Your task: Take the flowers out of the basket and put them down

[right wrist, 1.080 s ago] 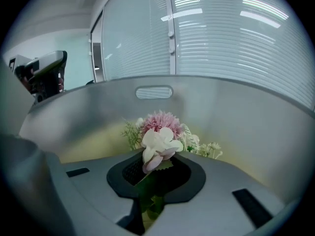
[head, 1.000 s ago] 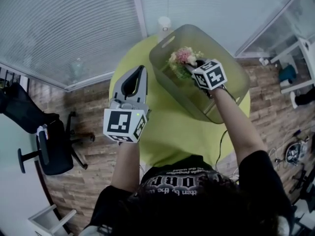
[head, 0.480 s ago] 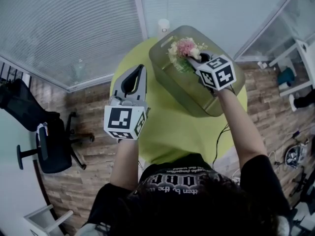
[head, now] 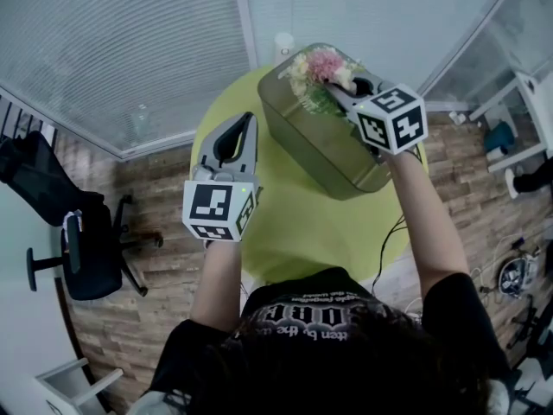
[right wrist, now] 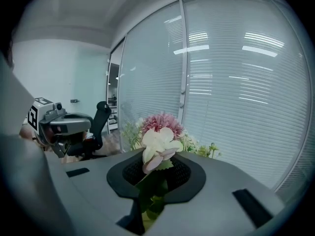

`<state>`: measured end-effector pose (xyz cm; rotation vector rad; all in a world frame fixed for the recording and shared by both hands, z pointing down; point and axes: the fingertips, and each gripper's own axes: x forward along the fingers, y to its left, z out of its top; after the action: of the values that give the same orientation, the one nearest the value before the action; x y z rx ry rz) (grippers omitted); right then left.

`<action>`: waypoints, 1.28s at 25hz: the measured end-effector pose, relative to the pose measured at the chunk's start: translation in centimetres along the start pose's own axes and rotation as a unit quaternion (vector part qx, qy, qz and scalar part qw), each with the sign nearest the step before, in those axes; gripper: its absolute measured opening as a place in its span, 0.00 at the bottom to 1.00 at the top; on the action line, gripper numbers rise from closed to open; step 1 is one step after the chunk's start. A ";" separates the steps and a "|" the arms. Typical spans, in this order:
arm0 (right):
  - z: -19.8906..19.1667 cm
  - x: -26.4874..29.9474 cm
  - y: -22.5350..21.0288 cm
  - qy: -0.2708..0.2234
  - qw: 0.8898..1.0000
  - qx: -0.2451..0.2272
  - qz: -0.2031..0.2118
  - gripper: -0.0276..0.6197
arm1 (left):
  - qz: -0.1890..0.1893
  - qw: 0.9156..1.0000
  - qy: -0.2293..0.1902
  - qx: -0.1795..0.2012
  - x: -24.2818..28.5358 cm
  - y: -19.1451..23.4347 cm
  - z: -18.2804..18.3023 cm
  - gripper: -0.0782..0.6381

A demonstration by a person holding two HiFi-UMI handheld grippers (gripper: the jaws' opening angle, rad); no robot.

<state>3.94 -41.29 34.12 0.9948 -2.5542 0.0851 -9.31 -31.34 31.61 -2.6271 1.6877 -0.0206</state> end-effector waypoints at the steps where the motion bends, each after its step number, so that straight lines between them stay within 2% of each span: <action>1: 0.5 -0.4 0.1 -0.006 1.000 -0.002 0.000 0.15 | 0.001 1.000 0.000 0.001 -0.2 -0.1 0.0 0.11; 11: 4.2 -3.4 2.8 -0.047 0.999 -0.007 0.012 0.15 | 0.005 1.000 -0.006 0.007 -2.8 -1.2 0.8 0.11; 15: 4.6 -4.9 3.5 -0.055 0.998 -0.003 0.020 0.15 | -0.002 0.999 -0.004 0.048 -3.6 -3.1 1.5 0.11; 17: 4.8 -5.4 4.1 -0.059 0.998 -0.006 0.022 0.15 | -0.003 0.998 0.000 0.055 -4.2 -3.7 1.6 0.11; 20: 5.2 -6.0 5.0 -0.064 0.997 -0.012 0.027 0.15 | 0.003 0.999 0.002 0.046 -5.3 -3.9 1.6 0.11; 24: 5.4 -6.6 5.7 -0.068 0.997 -0.013 0.031 0.15 | -0.005 1.000 -0.021 0.022 -6.2 -4.5 2.4 0.11; 28: 5.6 -7.6 6.2 -0.072 0.997 -0.016 0.036 0.15 | 0.001 0.999 -0.024 0.028 -6.9 -5.2 2.8 0.11; 32: 6.6 -9.0 7.3 -0.080 0.995 -0.031 0.044 0.15 | 0.026 0.999 -0.027 0.031 -8.0 -5.2 3.3 0.11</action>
<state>2.86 -31.37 25.28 0.8982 -2.7274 -0.0520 -7.89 -21.86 28.45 -2.5153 1.7070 -0.0009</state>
